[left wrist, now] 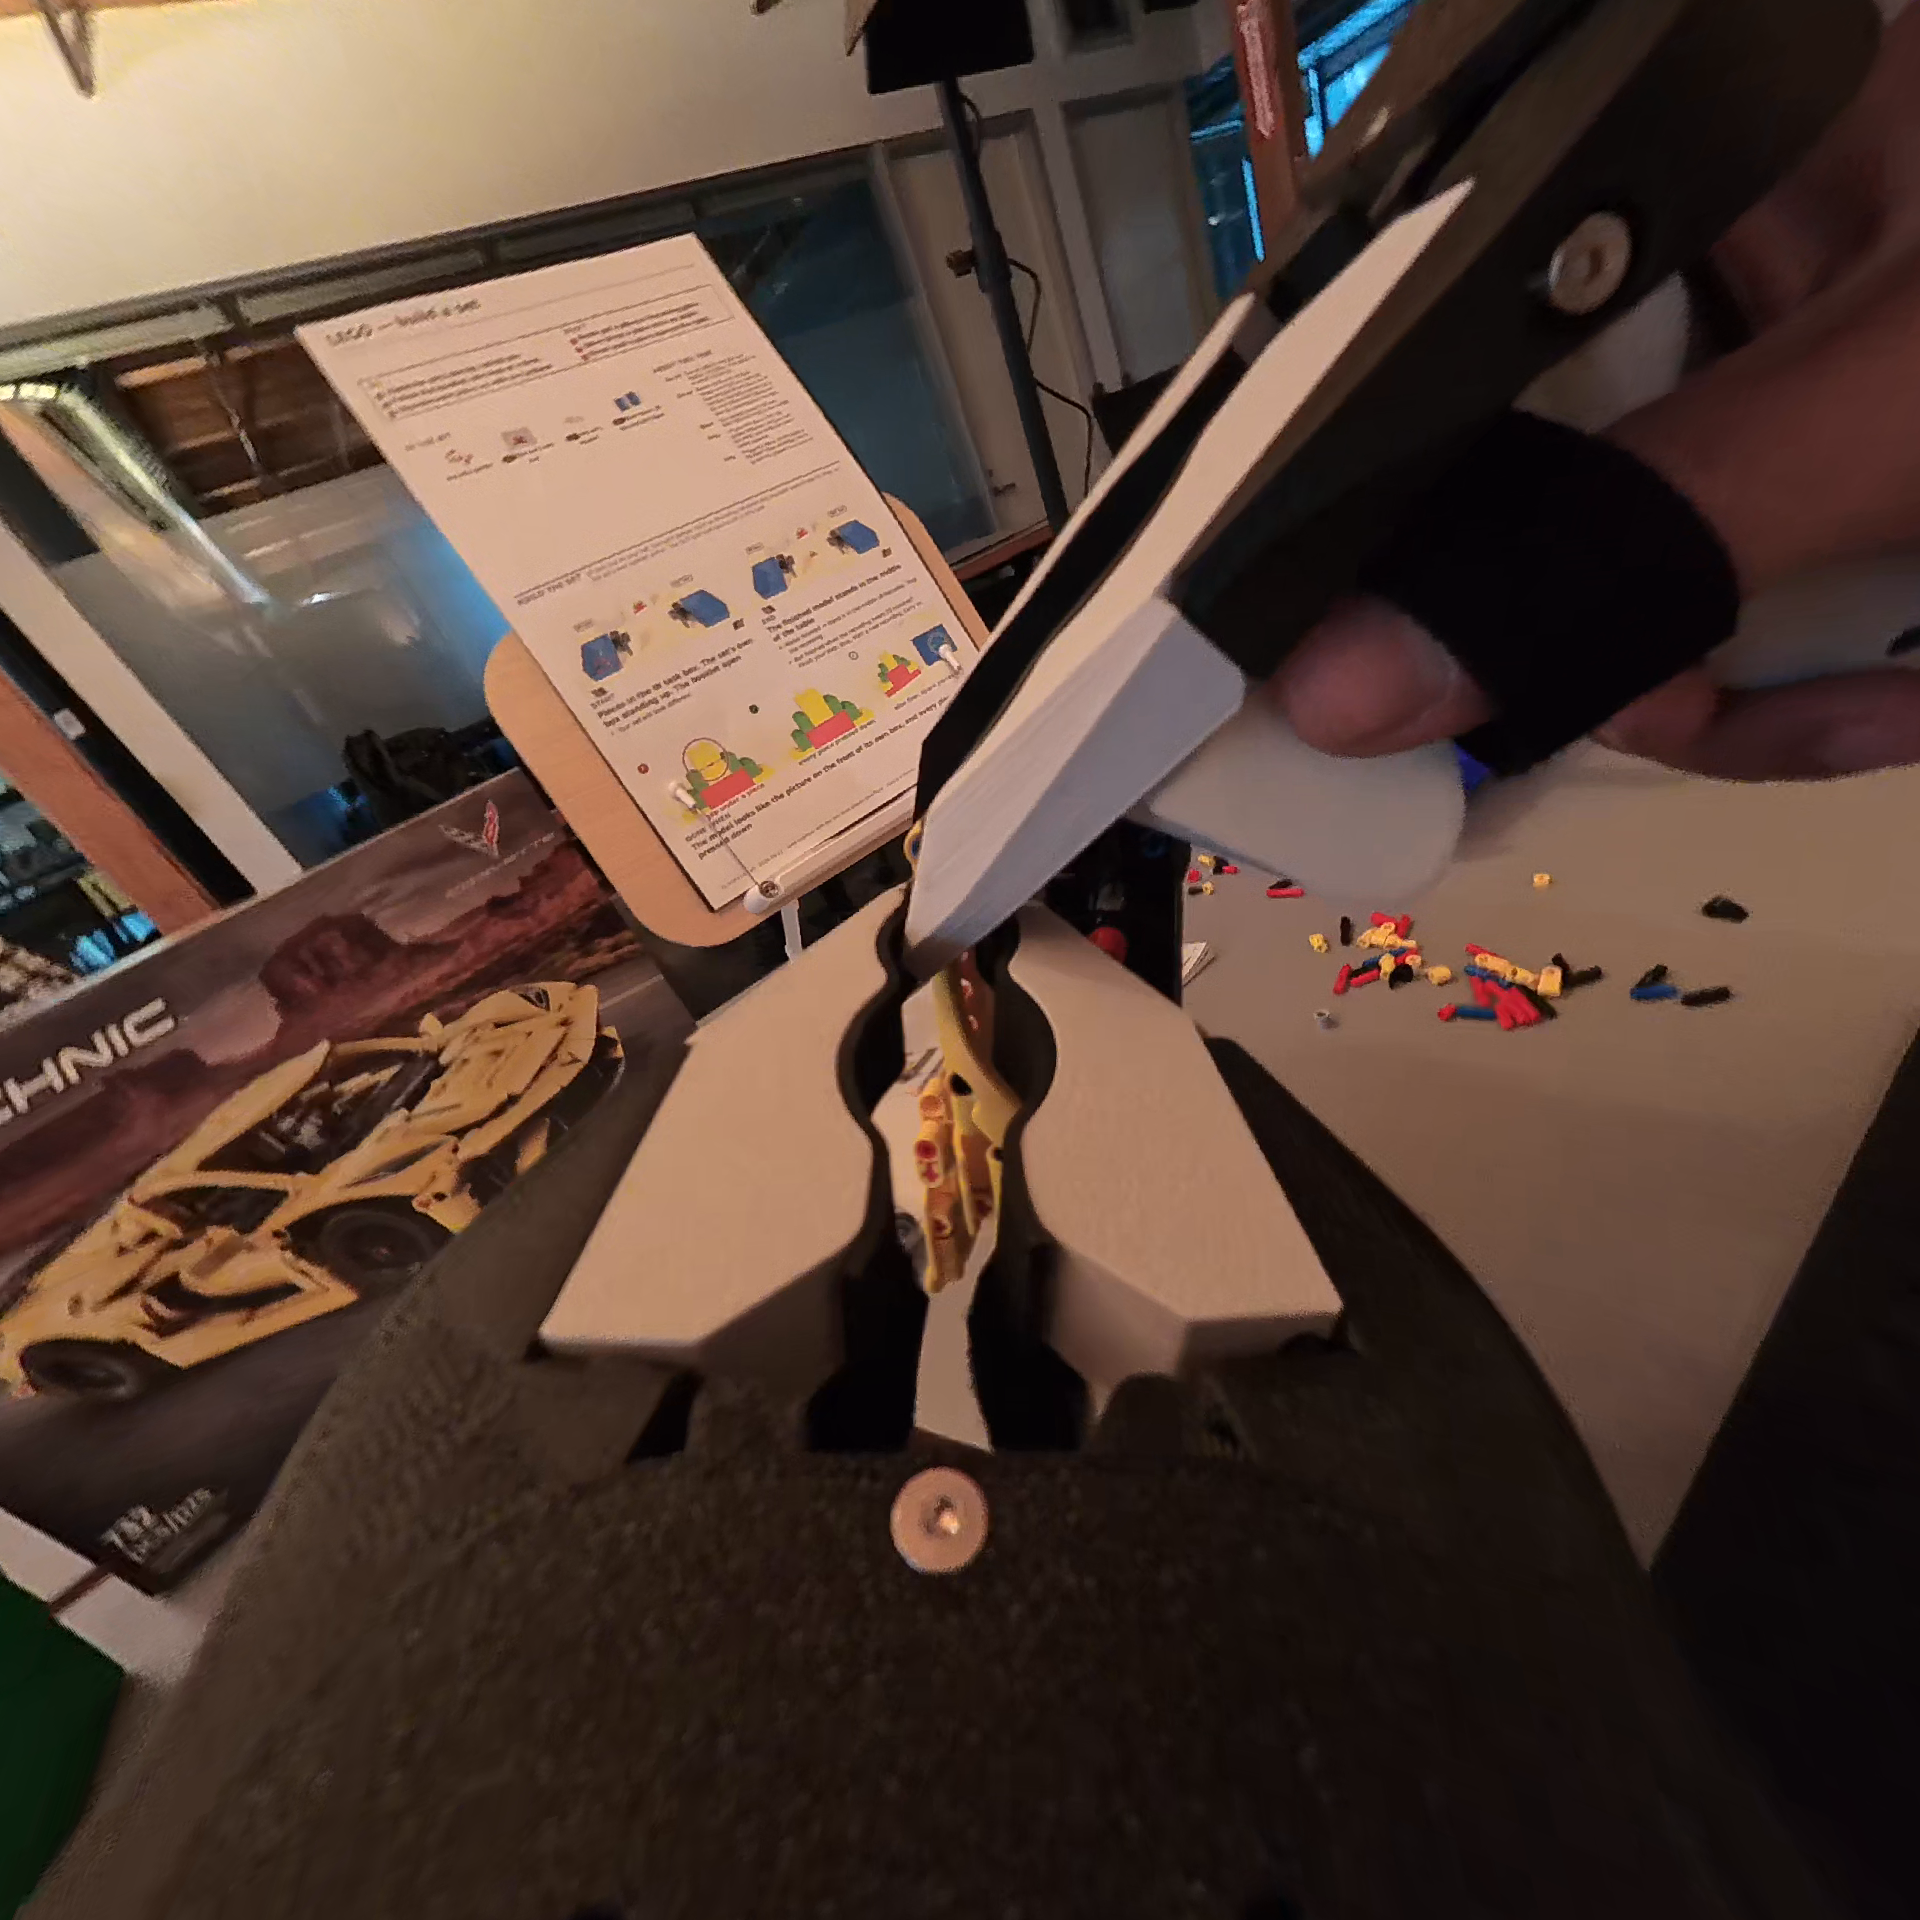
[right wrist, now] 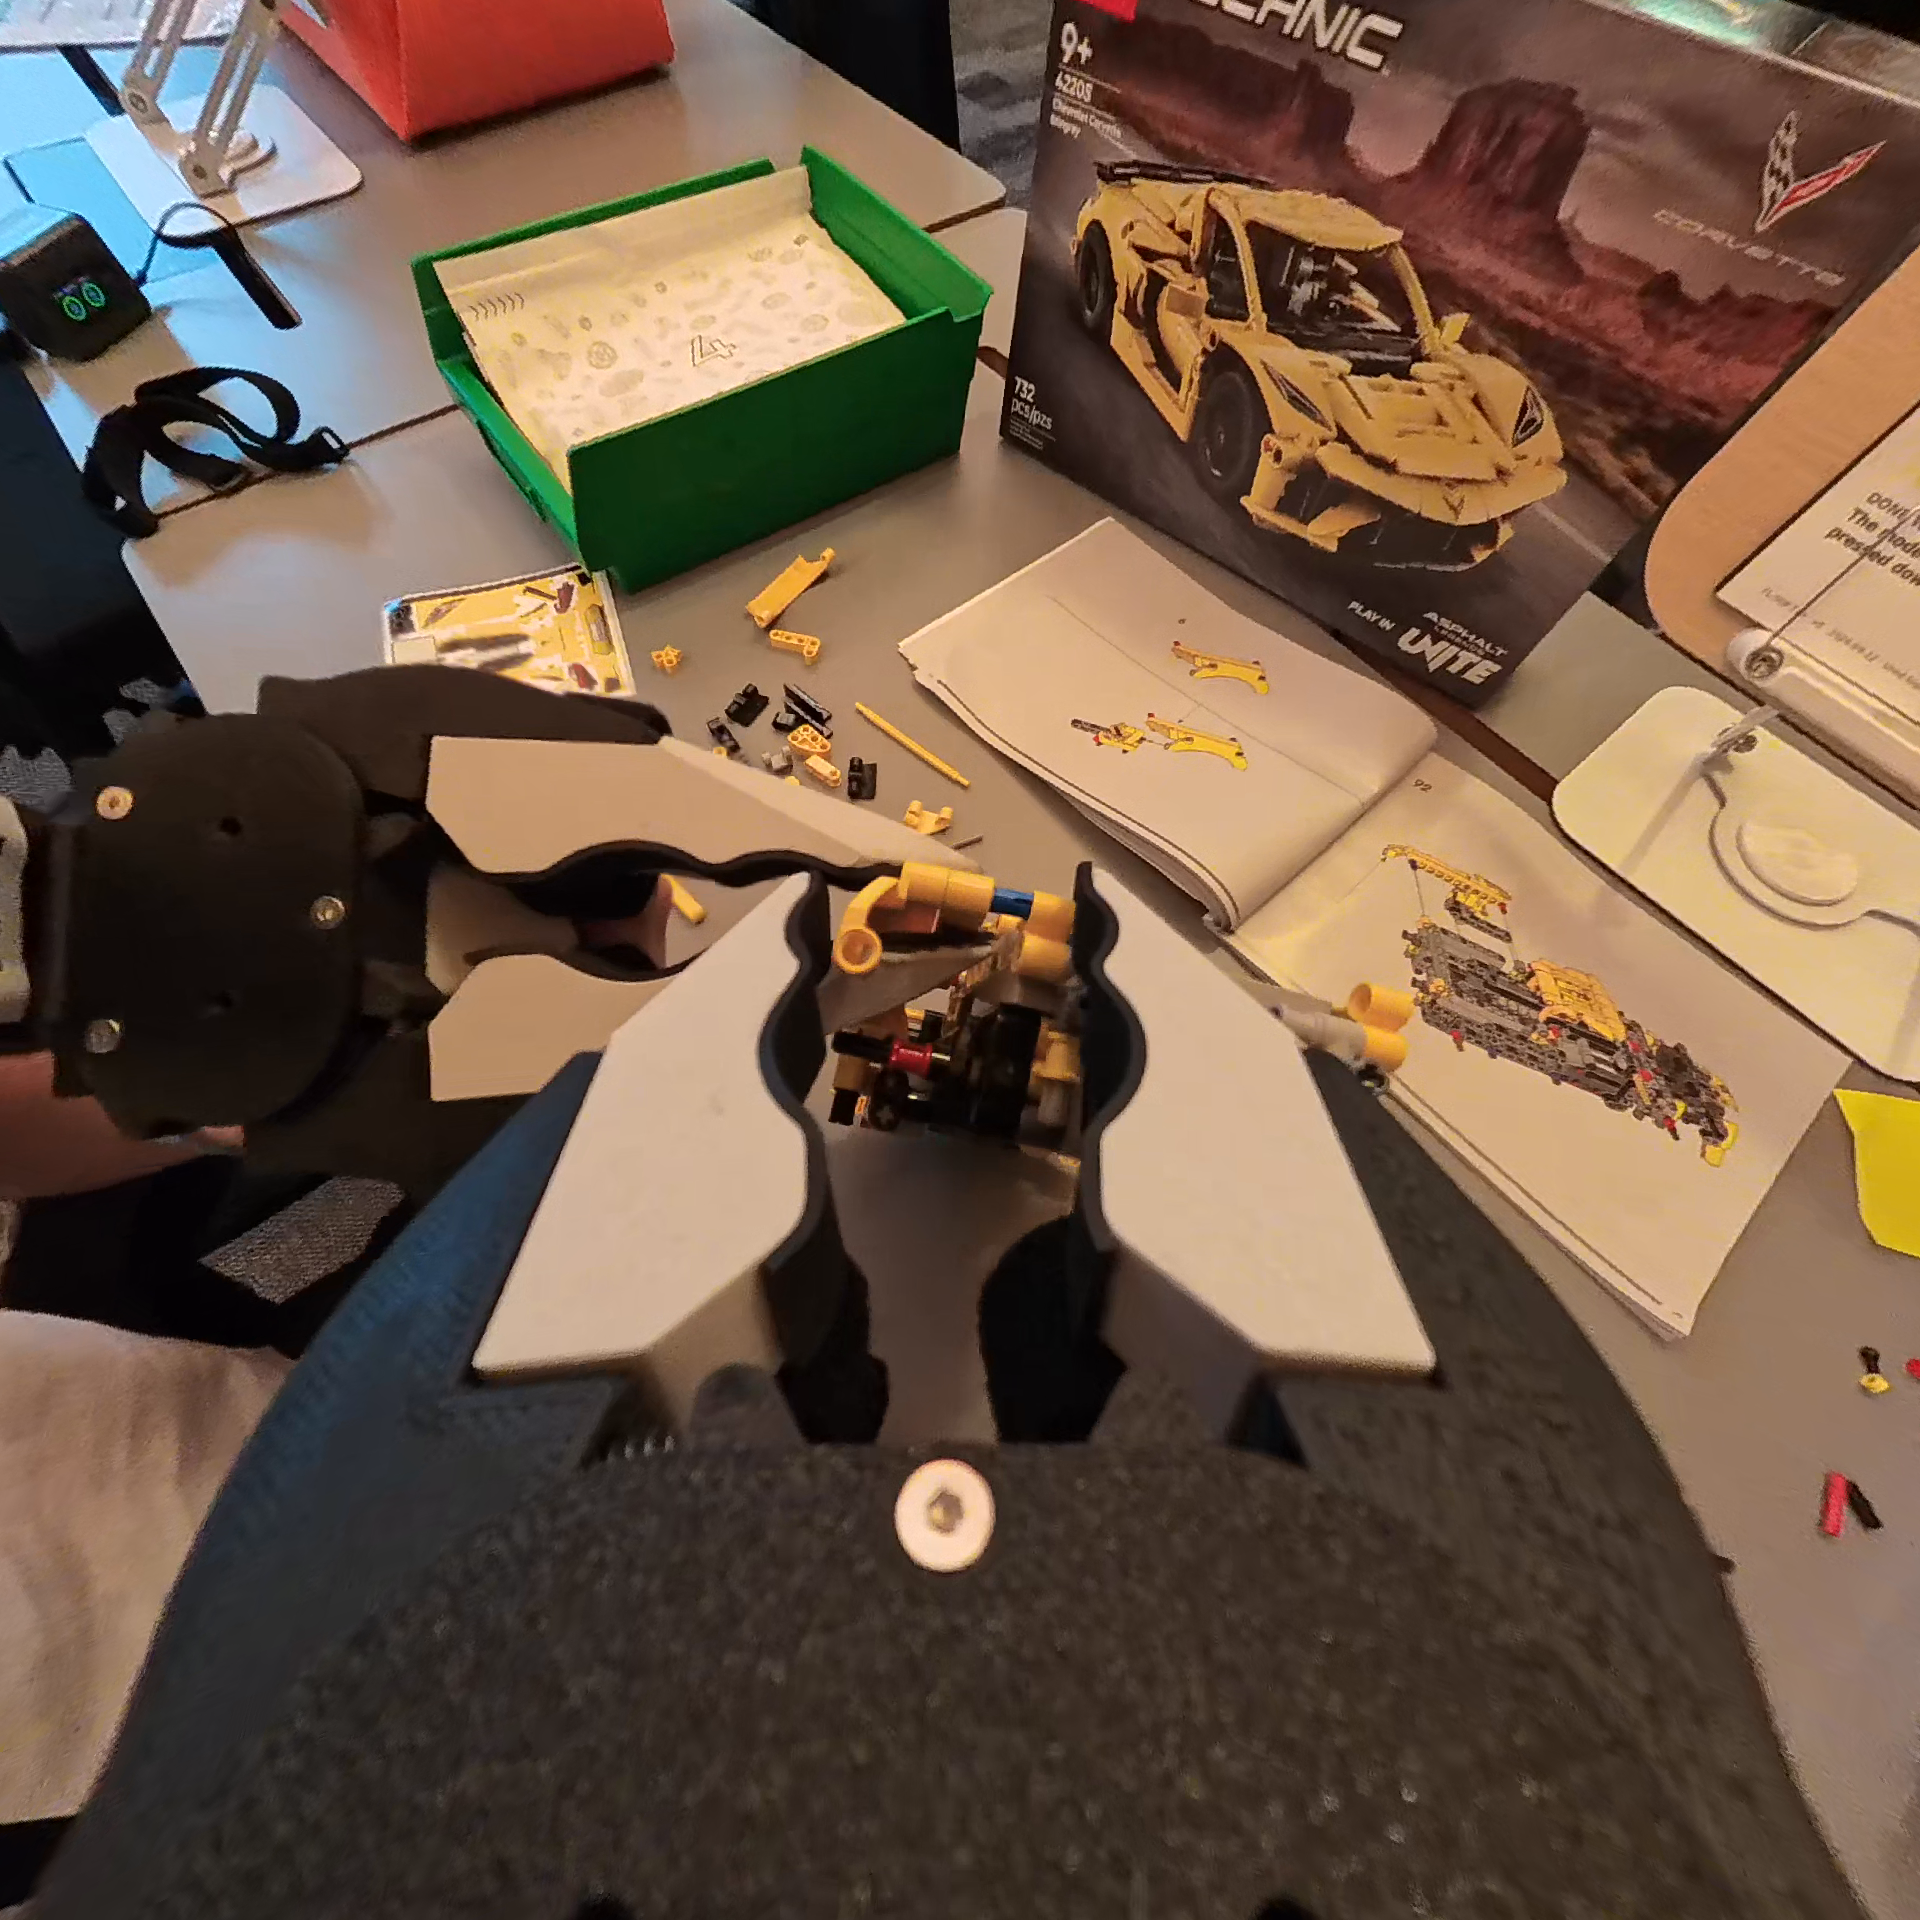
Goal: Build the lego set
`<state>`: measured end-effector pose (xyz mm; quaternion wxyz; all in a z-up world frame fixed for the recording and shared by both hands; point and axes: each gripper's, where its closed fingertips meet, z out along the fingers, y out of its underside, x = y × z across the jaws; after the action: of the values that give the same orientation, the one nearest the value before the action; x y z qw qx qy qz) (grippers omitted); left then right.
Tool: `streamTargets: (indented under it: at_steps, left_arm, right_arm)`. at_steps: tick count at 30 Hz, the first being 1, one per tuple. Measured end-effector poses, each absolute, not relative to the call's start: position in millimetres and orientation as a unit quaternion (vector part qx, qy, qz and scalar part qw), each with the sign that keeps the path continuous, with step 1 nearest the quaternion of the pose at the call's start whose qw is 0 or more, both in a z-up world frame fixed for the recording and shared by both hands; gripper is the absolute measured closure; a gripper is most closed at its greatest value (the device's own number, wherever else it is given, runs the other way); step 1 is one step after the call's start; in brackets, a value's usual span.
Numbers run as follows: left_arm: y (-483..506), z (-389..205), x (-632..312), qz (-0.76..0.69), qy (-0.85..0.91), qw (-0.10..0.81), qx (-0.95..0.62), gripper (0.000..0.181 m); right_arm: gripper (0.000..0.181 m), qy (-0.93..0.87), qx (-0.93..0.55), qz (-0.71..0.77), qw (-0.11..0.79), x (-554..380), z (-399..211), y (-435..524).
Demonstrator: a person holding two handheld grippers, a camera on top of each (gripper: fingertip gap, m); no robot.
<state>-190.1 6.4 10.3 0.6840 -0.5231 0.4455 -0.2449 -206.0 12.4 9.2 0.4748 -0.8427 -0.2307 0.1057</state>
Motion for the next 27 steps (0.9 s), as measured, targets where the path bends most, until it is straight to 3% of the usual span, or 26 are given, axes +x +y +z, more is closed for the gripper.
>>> streamTargets:
  at_steps: [8, 21, 27]
  left_arm:
    - [6, 11, -185, -0.209, 0.507, 0.691, -0.472, 0.173]
    - [27, 12, -188, -0.232, 0.458, 0.708, -0.484, 0.172]
    - [28, 2, -190, -0.292, 0.473, 0.666, -0.497, 0.157]
  right_arm:
    - [0.138, -0.238, -0.837, 0.124, 0.477, -202, 9, 14]
    - [0.139, -0.299, -0.829, 0.131, 0.454, -206, 9, 34]
    - [0.138, -0.387, -0.802, 0.195, 0.411, -207, 9, 37]
